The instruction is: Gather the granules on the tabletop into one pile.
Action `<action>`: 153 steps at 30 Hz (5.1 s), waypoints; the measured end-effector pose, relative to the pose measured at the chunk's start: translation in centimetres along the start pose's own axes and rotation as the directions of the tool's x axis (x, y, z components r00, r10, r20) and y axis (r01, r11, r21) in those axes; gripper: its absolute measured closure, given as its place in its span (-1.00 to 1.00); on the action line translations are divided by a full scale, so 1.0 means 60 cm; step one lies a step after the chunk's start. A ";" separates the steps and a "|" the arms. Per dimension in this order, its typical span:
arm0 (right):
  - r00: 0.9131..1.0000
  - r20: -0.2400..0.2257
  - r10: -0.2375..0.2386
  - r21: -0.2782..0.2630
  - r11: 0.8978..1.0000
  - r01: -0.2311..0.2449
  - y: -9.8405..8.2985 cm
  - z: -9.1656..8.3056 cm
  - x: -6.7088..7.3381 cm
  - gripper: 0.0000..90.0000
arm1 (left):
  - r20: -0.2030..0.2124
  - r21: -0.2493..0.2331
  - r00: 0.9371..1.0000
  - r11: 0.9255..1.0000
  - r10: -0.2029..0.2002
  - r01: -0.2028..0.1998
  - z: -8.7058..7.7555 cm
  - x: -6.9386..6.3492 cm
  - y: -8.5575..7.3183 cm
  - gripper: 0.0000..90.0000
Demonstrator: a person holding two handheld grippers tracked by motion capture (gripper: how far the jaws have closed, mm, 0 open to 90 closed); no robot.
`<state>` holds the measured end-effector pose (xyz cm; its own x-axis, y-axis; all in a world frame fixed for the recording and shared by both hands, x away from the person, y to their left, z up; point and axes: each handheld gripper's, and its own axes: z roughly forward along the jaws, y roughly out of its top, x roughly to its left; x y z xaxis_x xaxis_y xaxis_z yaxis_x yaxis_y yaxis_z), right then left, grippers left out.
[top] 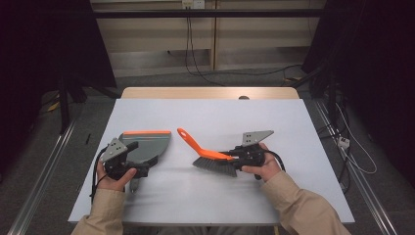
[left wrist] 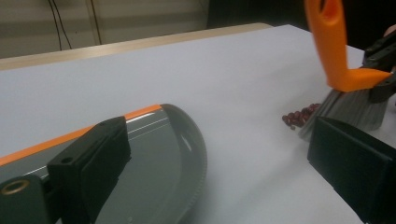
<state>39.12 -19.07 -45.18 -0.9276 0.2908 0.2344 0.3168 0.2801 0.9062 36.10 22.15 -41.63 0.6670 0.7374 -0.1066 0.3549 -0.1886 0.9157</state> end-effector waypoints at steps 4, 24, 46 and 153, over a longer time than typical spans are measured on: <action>1.000 0.000 0.002 -0.005 1.000 -0.002 0.006 0.012 -0.014 0.58 | 0.000 0.000 1.000 1.000 0.003 -0.003 -0.001 0.001 0.000 -0.87; 0.913 0.403 0.071 -0.082 0.996 -0.041 0.029 -0.061 -0.021 0.58 | 0.006 0.003 1.000 1.000 0.005 -0.005 0.000 0.000 0.000 -0.87; 0.824 0.562 0.070 0.070 0.989 -0.131 0.044 -0.046 -0.007 0.41 | 0.009 0.001 1.000 1.000 0.014 -0.014 -0.001 -0.002 0.002 -0.88; 0.668 0.706 0.236 -0.116 0.969 -0.220 0.056 -0.021 0.029 0.59 | -0.205 0.294 0.976 0.947 -0.067 0.127 -0.047 0.034 -0.047 -0.16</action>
<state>38.31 -18.75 -41.31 -0.4052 0.9060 0.1224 0.4876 0.1009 0.8672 34.60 26.01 -43.36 0.4932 0.8656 -0.0864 0.6135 -0.2757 0.7401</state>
